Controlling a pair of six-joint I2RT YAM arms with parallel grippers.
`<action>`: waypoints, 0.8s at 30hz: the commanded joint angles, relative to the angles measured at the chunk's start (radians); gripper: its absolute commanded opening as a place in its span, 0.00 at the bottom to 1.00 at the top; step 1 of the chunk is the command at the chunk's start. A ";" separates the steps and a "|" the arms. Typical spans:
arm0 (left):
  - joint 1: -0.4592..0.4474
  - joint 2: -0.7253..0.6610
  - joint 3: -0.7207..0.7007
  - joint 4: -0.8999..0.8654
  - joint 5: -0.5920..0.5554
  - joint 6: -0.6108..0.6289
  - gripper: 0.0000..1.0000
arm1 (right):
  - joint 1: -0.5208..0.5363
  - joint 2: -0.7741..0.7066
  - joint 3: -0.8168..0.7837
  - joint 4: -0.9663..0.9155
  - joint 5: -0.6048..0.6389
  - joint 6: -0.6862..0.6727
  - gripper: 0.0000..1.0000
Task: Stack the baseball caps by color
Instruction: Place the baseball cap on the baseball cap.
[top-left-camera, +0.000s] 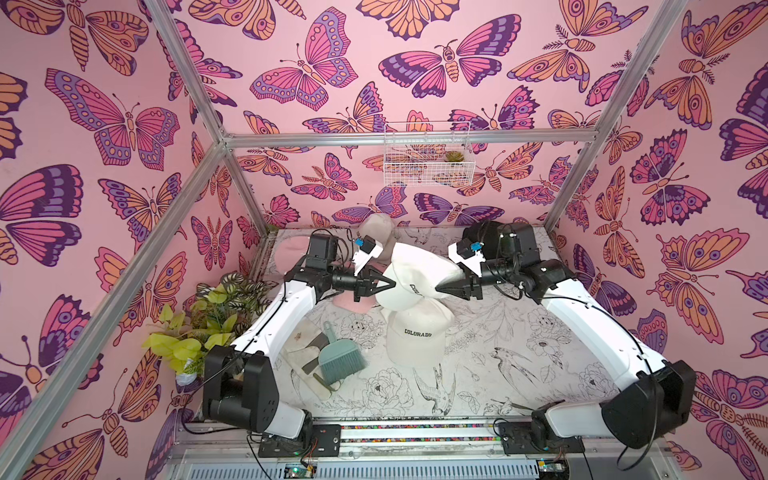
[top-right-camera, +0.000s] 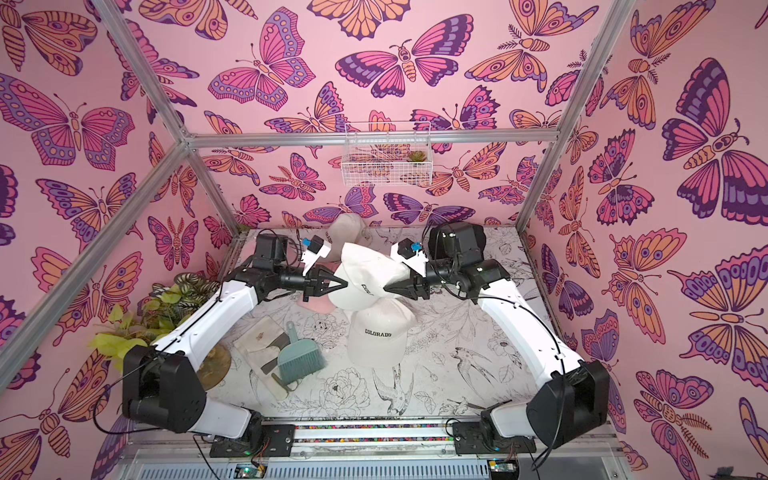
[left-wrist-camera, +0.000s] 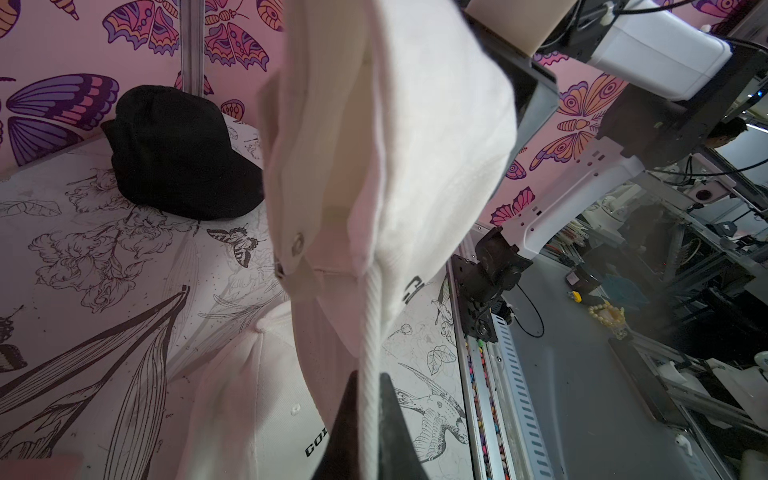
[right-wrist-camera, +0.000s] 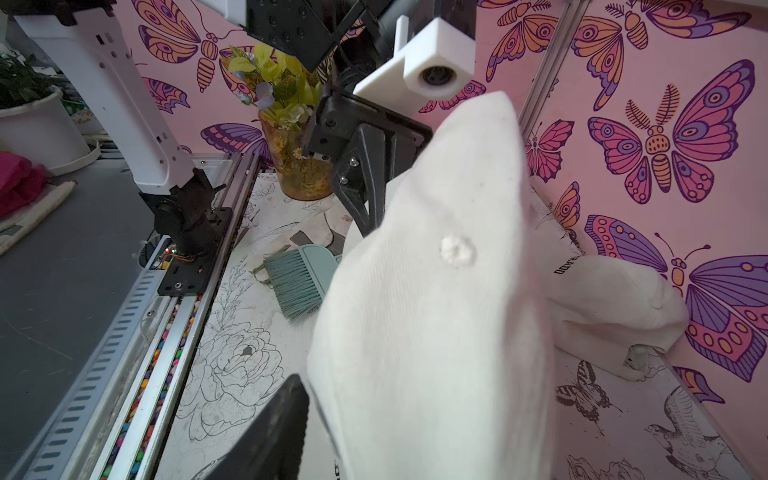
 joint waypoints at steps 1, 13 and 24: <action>0.006 0.021 0.023 -0.024 -0.034 0.029 0.00 | 0.028 0.005 0.047 -0.056 0.037 0.000 0.49; 0.018 0.101 0.083 -0.029 -0.070 0.049 0.00 | 0.033 0.063 0.172 -0.497 0.044 -0.238 0.42; 0.027 0.134 0.111 -0.050 -0.017 0.066 0.00 | 0.034 0.080 0.142 -0.399 0.168 -0.212 0.60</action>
